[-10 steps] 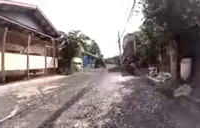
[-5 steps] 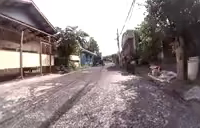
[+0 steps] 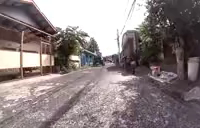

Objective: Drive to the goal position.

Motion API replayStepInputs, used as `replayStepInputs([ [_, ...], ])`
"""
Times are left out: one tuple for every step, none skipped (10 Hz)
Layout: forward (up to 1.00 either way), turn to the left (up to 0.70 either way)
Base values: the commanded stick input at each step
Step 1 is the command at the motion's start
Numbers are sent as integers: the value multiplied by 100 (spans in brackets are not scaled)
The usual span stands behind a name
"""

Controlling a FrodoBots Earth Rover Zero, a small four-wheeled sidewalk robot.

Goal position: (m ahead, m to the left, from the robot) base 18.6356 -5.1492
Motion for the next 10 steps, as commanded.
replayStepInputs([
  [70, -22],
  [70, -11],
  [70, 0],
  [70, -17],
  [70, -32],
  [70, -25],
  [70, -7],
  [70, 0],
  [70, 0],
  [70, 0],
])
